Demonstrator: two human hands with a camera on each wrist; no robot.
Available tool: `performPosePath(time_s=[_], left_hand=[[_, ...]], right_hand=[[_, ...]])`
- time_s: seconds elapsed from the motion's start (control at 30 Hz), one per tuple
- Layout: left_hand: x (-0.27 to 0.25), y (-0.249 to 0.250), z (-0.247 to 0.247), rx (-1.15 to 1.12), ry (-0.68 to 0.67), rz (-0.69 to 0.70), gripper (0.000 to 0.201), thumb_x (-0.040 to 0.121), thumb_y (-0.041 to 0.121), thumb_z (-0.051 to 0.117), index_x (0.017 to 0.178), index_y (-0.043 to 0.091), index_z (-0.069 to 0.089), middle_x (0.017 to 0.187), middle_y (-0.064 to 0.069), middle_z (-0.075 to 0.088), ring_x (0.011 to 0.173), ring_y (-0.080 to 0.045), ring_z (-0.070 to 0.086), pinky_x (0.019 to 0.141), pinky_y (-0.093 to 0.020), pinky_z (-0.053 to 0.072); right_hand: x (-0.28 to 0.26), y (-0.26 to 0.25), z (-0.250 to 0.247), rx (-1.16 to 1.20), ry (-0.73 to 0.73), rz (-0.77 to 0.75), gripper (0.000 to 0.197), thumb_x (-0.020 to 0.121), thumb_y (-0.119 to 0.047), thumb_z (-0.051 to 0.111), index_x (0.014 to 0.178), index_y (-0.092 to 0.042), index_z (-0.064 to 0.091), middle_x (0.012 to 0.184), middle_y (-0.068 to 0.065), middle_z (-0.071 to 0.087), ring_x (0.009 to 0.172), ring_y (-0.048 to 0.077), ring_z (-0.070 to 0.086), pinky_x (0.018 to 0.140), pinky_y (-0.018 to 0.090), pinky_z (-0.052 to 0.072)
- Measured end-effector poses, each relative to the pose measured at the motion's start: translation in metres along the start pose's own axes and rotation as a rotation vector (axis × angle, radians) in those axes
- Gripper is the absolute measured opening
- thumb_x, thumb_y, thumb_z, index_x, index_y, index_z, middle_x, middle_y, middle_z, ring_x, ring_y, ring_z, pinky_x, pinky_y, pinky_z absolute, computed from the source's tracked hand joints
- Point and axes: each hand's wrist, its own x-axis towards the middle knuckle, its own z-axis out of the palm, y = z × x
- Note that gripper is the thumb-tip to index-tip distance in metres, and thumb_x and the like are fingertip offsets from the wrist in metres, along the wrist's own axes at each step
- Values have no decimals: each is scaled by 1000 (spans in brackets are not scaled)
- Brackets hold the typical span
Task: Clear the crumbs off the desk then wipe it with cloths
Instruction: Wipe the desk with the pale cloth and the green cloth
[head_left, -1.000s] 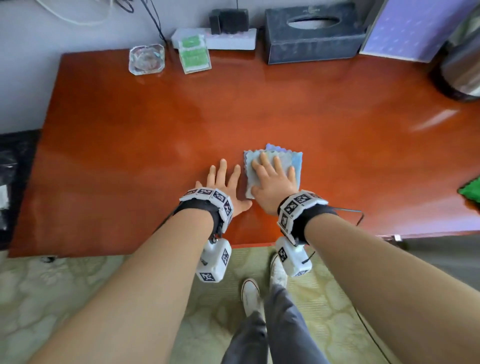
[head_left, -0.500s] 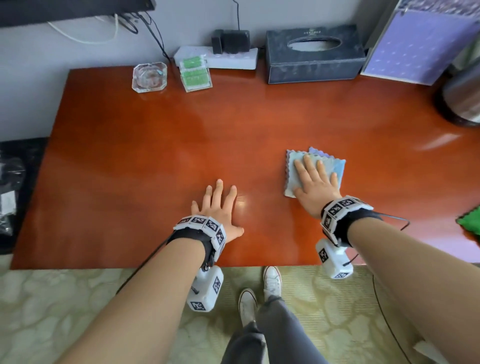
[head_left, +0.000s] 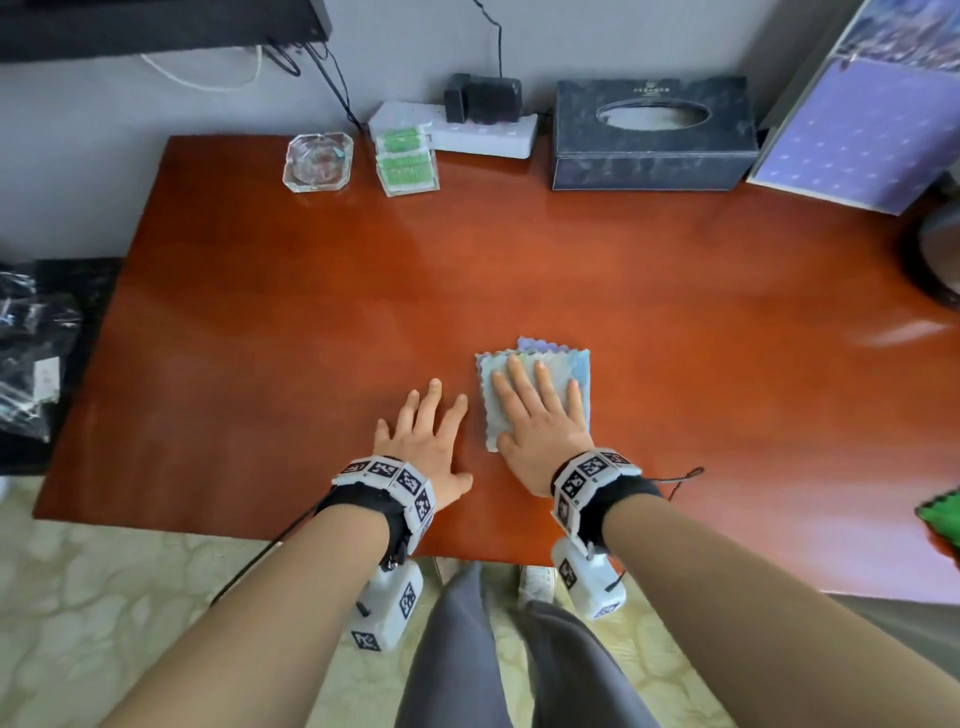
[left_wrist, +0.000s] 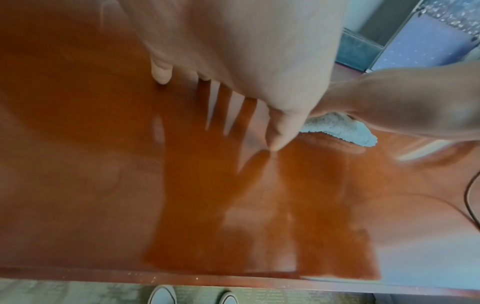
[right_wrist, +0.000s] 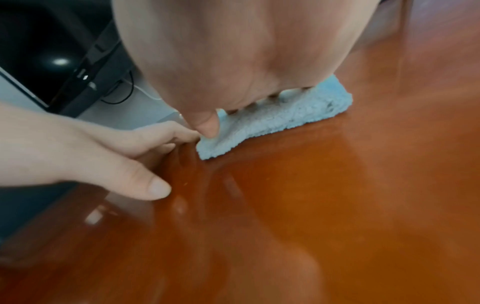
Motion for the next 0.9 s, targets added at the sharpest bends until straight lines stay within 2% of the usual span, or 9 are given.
performPosePath(time_s=[0.07, 0.13, 0.2, 0.27, 0.33, 0.43, 0.7, 0.8, 0.9], left_hand=[[1, 1, -8, 25, 117, 31, 72, 93, 48, 51, 153, 30, 16, 162, -6, 7, 145, -29, 20, 109, -47, 35], [7, 0, -22, 30, 245, 60, 50, 95, 43, 48, 141, 26, 37, 146, -6, 33, 125, -27, 43, 95, -41, 44], [19, -7, -36, -7, 314, 56, 47, 96, 43, 48, 138, 21, 42, 142, -5, 38, 121, -24, 47, 93, -39, 46], [37, -20, -47, -49, 317, 19, 67, 95, 50, 52, 149, 18, 29, 157, -9, 22, 140, -25, 33, 109, -43, 38], [55, -35, -57, -56, 222, -23, 99, 88, 63, 56, 157, 15, 3, 165, -9, -7, 152, -26, 6, 120, -49, 19], [72, -45, -59, -57, 35, -18, 129, 76, 73, 63, 155, 11, -18, 160, -7, -30, 151, -26, -14, 121, -55, 8], [81, -36, -52, -58, -21, -67, 147, 62, 72, 76, 153, 8, -21, 159, -10, -31, 150, -30, -18, 120, -57, 9], [82, -38, -50, -66, -8, -66, 147, 62, 72, 76, 153, 10, -21, 159, -8, -31, 150, -28, -20, 121, -56, 7], [83, -38, -50, -76, -30, -65, 148, 62, 73, 76, 153, 10, -22, 158, -8, -33, 149, -28, -21, 121, -57, 6]], right_hand=[[4, 16, -4, 0, 19, -37, 69, 100, -31, 29, 155, -31, -14, 160, -10, -25, 148, 22, -23, 119, 53, -8], [11, 36, -12, 3, 49, -4, 69, 100, -28, 31, 155, -33, -11, 161, -12, -22, 149, 21, -19, 120, 52, -5], [19, 57, -23, 43, 85, 91, 67, 99, -27, 30, 156, -33, -6, 162, -11, -18, 150, 22, -14, 120, 54, -1], [22, 74, -33, 72, 102, 173, 66, 99, -27, 30, 156, -32, -3, 163, -9, -15, 150, 22, -12, 120, 54, 1], [24, 78, -37, 67, 101, 229, 67, 98, -27, 31, 156, -31, -2, 163, -7, -15, 150, 22, -11, 120, 55, 1], [28, 57, -36, 85, 103, 296, 69, 97, -29, 32, 155, -30, -5, 162, -7, -18, 150, 25, -14, 119, 56, -3], [57, -15, -24, -27, 59, 49, 67, 100, -35, 25, 155, -28, -12, 161, -4, -24, 148, 27, -21, 118, 58, -7], [57, 3, -28, -16, 55, -26, 69, 99, -30, 30, 155, -34, -12, 161, -9, -23, 149, 23, -20, 119, 53, -8], [58, 42, -40, 21, 84, 47, 69, 100, -27, 33, 155, -38, -8, 162, -9, -19, 150, 23, -16, 119, 51, -5]])
